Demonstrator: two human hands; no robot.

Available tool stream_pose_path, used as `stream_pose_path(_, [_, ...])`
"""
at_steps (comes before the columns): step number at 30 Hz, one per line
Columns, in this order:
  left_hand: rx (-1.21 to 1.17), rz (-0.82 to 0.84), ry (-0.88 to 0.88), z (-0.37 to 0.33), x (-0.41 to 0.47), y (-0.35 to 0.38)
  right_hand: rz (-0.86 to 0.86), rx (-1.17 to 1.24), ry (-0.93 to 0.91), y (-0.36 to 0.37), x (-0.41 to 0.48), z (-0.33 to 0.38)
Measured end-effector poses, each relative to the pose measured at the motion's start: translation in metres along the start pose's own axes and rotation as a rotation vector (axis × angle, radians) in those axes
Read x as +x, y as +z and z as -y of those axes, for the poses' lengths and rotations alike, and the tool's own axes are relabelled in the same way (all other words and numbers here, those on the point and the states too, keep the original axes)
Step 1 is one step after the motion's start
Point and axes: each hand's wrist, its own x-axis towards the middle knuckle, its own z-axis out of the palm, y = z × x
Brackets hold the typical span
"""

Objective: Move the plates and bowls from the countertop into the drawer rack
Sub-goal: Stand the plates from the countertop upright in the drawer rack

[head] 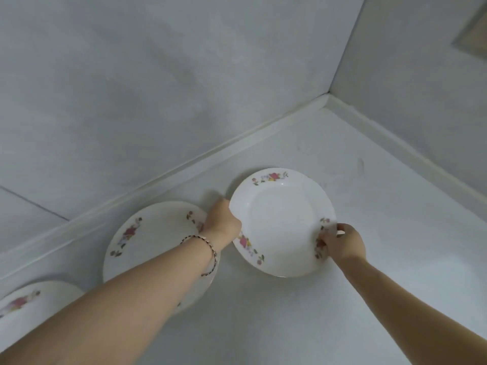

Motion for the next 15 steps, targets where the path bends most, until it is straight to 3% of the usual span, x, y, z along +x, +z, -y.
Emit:
stream_pose_path(7, [-0.221,-0.013,-0.029,0.035,-0.135,0.008,0.048,-0.023,-0.184,-0.059,-0.082,-0.042])
stream_pose_path(15, [-0.439,-0.247,-0.223,0.11,-0.324,0.04,0.261,-0.084,-0.407,-0.098,-0.206,-0.1])
